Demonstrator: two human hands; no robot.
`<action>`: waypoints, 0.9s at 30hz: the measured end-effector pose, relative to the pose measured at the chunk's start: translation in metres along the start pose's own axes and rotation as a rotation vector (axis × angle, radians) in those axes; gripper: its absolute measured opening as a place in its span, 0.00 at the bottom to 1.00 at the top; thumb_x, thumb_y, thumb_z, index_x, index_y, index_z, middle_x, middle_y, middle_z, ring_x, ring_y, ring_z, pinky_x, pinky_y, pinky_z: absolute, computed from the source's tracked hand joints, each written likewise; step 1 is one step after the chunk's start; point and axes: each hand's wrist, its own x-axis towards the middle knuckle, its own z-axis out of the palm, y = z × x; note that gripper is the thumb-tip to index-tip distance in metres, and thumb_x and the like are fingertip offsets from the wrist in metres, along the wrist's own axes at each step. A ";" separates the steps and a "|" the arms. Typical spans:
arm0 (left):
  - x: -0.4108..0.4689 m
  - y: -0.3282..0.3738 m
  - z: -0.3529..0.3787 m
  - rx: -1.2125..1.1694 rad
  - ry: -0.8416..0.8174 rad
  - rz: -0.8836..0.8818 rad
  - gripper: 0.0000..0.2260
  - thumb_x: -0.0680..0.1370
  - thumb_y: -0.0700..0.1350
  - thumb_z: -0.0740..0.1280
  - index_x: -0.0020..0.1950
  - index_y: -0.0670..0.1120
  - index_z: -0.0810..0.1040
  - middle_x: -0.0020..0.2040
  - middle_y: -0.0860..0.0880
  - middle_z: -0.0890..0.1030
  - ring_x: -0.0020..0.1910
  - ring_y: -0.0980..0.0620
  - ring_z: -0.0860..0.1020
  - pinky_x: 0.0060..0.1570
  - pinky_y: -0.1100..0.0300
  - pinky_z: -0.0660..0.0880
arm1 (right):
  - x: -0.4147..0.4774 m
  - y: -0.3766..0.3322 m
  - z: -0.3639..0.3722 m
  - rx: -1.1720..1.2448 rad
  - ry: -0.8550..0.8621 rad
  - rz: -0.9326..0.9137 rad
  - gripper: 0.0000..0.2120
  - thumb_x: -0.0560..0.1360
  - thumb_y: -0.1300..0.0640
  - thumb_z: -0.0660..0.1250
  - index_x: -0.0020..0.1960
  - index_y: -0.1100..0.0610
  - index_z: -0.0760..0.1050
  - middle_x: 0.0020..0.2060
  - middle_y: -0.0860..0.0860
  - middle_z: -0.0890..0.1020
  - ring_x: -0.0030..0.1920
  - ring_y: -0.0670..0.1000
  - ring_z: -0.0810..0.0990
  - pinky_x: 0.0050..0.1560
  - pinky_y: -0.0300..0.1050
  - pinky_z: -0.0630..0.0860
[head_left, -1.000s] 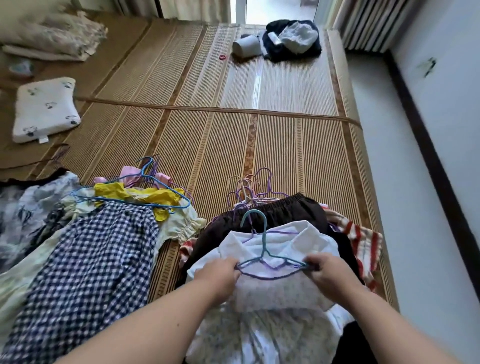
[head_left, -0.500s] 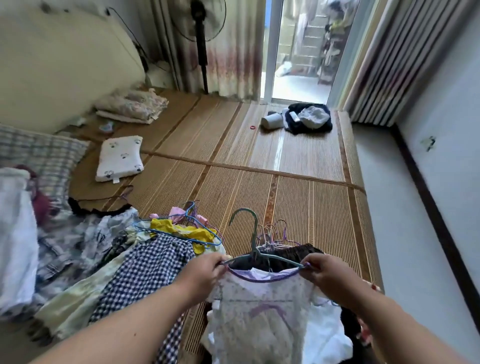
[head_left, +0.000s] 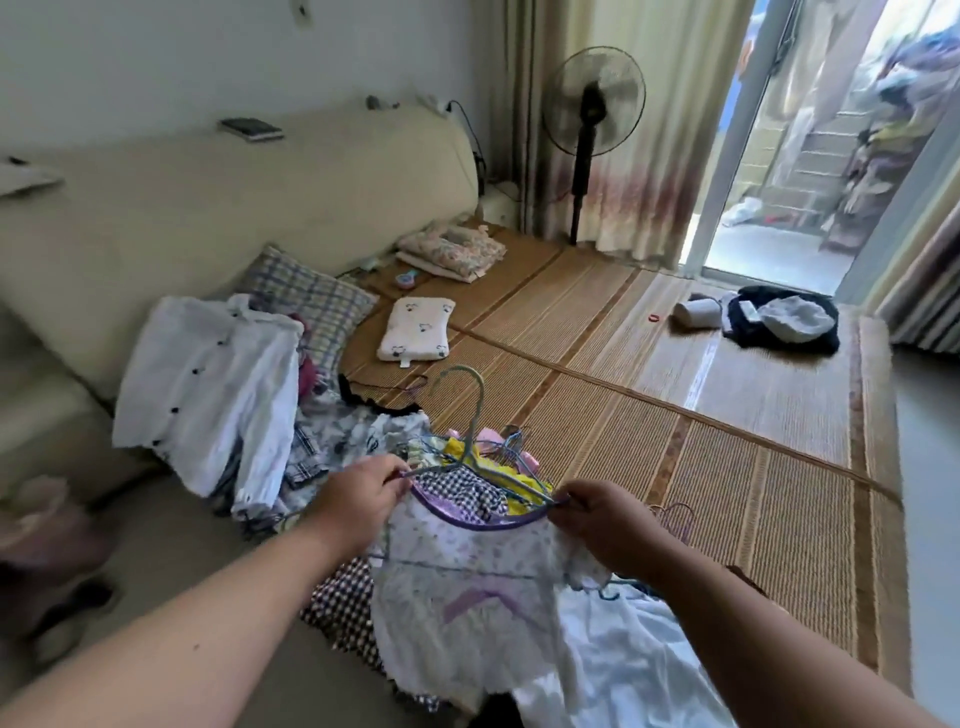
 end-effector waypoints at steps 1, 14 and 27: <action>0.001 -0.009 -0.010 0.006 0.021 -0.008 0.06 0.80 0.47 0.61 0.45 0.52 0.75 0.41 0.51 0.77 0.40 0.51 0.75 0.38 0.56 0.70 | 0.006 -0.009 0.007 0.001 -0.008 -0.013 0.07 0.73 0.56 0.70 0.45 0.60 0.78 0.27 0.44 0.71 0.25 0.38 0.65 0.27 0.31 0.64; 0.165 -0.134 -0.007 0.026 -0.135 0.015 0.05 0.79 0.47 0.62 0.44 0.54 0.74 0.42 0.51 0.77 0.40 0.54 0.73 0.34 0.60 0.64 | 0.155 -0.017 0.107 0.067 -0.015 0.232 0.06 0.73 0.54 0.68 0.43 0.57 0.77 0.35 0.50 0.77 0.36 0.48 0.73 0.37 0.42 0.68; 0.385 -0.182 0.185 0.245 -0.559 0.156 0.11 0.80 0.50 0.57 0.58 0.57 0.76 0.58 0.44 0.79 0.57 0.41 0.77 0.52 0.56 0.72 | 0.283 0.148 0.180 0.038 0.193 0.636 0.09 0.75 0.54 0.66 0.53 0.48 0.81 0.47 0.50 0.84 0.50 0.52 0.81 0.39 0.39 0.67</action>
